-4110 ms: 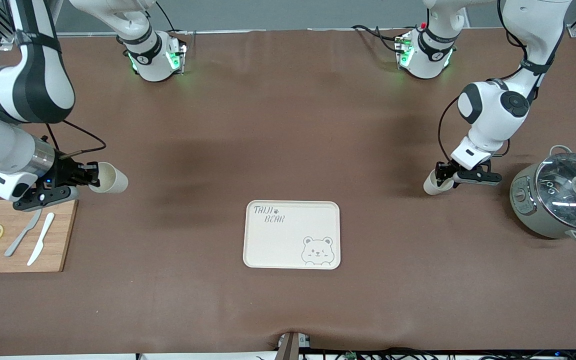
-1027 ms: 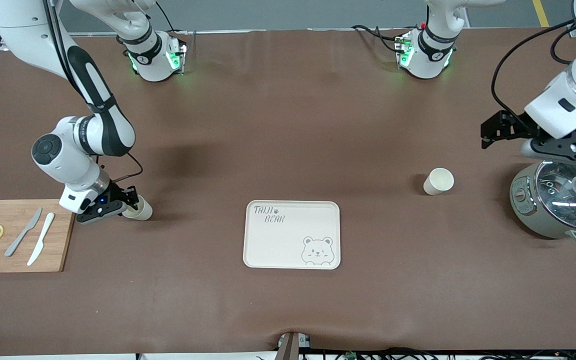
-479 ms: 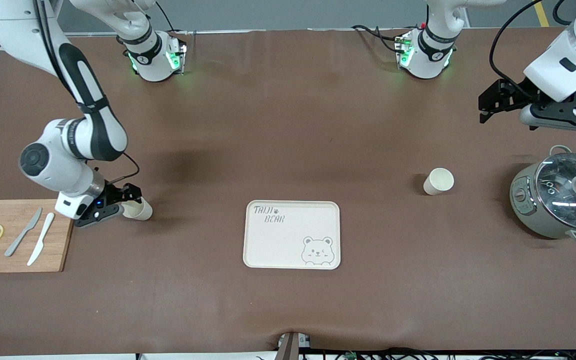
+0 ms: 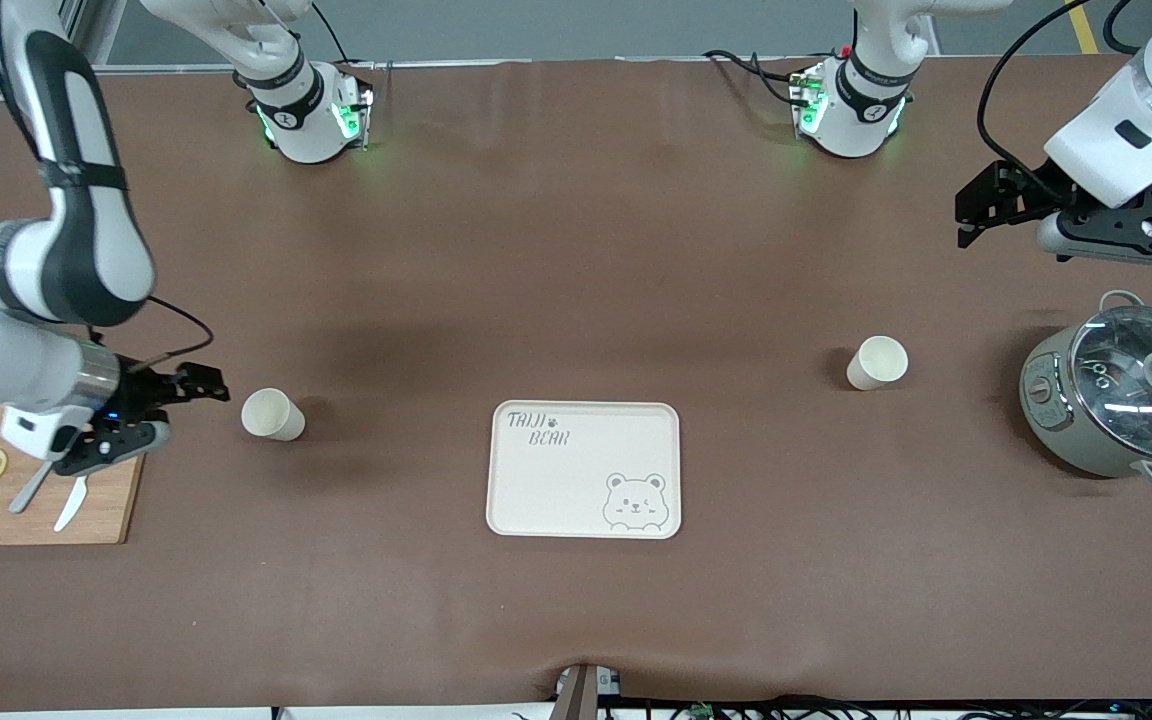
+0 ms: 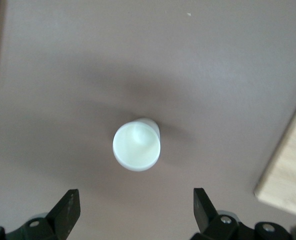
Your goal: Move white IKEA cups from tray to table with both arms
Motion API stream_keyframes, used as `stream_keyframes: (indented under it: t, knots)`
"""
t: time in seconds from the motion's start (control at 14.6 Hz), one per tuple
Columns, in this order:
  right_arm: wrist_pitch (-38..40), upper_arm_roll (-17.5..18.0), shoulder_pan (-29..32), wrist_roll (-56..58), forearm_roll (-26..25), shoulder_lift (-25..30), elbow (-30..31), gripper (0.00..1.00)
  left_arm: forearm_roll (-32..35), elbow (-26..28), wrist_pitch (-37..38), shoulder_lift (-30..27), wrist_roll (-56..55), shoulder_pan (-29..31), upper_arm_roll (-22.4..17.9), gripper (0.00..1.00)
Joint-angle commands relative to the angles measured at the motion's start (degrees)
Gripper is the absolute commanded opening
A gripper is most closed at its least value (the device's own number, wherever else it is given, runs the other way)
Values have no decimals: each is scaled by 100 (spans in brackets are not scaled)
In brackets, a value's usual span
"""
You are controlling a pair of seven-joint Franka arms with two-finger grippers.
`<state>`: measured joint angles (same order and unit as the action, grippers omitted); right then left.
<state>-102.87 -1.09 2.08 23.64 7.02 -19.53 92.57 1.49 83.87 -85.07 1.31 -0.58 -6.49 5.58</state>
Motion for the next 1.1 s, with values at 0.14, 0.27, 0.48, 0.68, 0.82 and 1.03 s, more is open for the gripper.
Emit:
stream_keyframes:
  t: [0.14, 0.27, 0.48, 0.68, 0.82, 1.03]
  knots:
    - [1751, 56, 399, -123, -121, 526, -995, 100, -43, -72, 35, -17, 251, 25, -83, 100]
    - [2050, 73, 416, -323, -305, 1036, -977, 100, -78, -72, 17, 1, 365, 25, -92, 100]
    - [2525, 100, 390, -1291, -332, 1538, -969, 100, -209, -64, -97, 88, 558, 33, -232, 100]
    - [2737, 100, 381, -1589, -393, 1908, -916, 100, -412, -63, -159, 159, 796, 33, -461, 100]
    - [2737, 91, 416, -1819, -447, 1944, -907, 100, -404, -63, -159, 194, 805, 33, -462, 100]
    - [2649, 126, 364, -1863, -980, 1935, -925, 100, -369, -55, -159, 220, 726, 33, -470, 100]
